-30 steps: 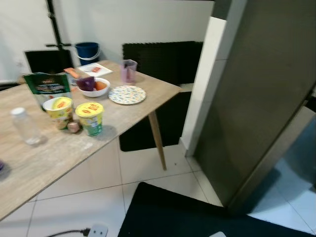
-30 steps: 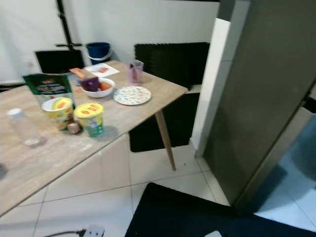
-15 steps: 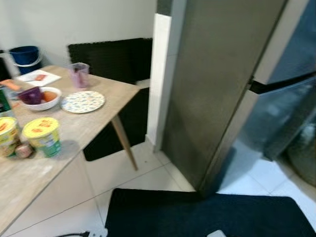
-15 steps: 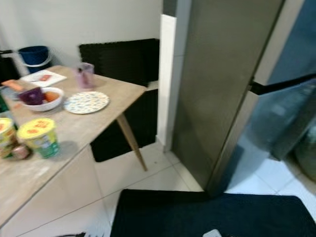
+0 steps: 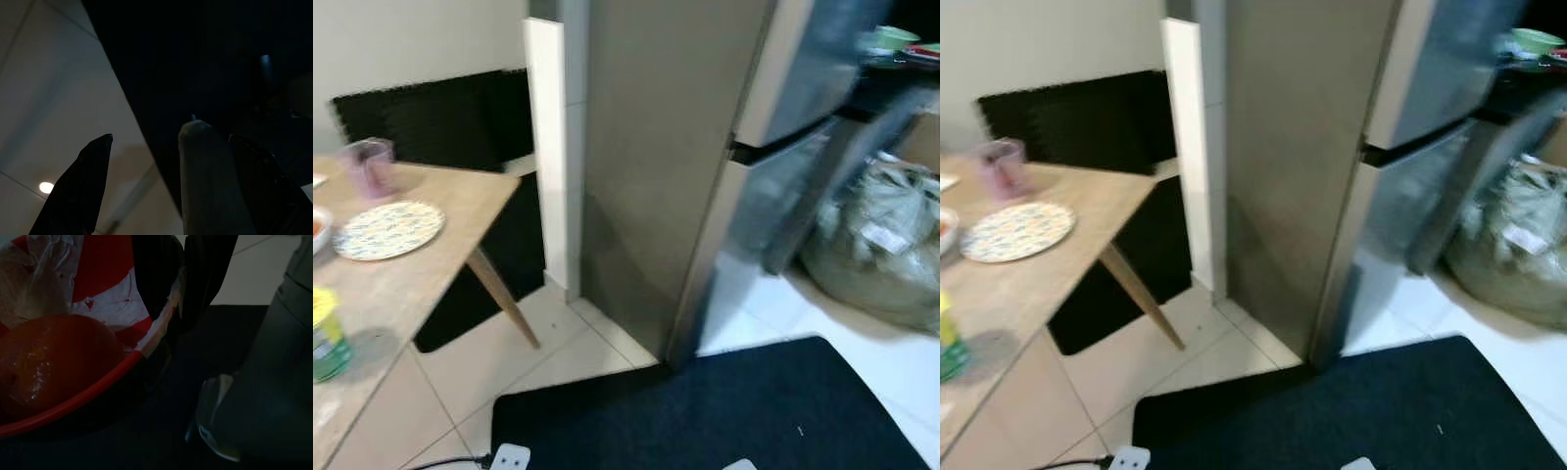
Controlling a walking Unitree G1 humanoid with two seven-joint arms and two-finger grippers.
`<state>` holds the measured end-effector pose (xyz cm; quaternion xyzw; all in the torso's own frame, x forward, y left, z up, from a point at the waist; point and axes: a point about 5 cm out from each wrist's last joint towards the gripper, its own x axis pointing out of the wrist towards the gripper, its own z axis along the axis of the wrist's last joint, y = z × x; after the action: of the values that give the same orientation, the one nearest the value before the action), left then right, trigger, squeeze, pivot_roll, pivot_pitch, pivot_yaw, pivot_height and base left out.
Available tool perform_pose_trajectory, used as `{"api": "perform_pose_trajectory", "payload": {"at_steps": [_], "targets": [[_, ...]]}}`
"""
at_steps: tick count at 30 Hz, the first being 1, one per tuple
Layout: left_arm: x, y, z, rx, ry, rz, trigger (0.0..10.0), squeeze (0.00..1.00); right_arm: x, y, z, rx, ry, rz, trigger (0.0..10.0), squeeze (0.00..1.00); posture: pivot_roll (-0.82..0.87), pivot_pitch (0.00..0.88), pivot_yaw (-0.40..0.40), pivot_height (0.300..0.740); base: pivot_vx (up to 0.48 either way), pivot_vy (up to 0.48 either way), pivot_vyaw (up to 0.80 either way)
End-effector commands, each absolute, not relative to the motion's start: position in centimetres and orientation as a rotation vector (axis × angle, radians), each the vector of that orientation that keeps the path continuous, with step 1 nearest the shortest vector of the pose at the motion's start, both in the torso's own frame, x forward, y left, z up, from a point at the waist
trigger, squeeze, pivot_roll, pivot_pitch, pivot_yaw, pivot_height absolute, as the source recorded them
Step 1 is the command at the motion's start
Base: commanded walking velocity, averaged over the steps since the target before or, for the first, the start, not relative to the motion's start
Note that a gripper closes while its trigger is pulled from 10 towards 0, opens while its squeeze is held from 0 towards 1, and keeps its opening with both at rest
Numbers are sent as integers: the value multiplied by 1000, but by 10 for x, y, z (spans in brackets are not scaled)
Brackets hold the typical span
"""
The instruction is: Restocking fridge
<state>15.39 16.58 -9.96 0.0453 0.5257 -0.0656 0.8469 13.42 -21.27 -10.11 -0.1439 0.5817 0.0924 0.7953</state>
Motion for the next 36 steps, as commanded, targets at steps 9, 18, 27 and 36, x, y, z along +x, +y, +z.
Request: {"api": "perform_pose_trajectory", "payload": {"at_steps": [9,18,27,36], "targets": [[162,141,-98,88,1095,-176,10000,0,137,-215,-100,-319,1239,192,10000,0,-22,0,-1,740,0,0,-788],[156,150,-100,96,1103,-168,10000,0,136,-214,-100,-312,1239,189,10000,0,-22,0,2,740,0,0,-767],[153,153,-101,121,1115,-178,10000,0,137,-213,-100,-315,1231,198,10000,0,-25,0,0,740,0,0,0],[152,157,-101,134,1125,-167,10000,0,137,-213,-100,-322,1229,206,10000,0,-27,0,-1,740,0,-160,0]]}}
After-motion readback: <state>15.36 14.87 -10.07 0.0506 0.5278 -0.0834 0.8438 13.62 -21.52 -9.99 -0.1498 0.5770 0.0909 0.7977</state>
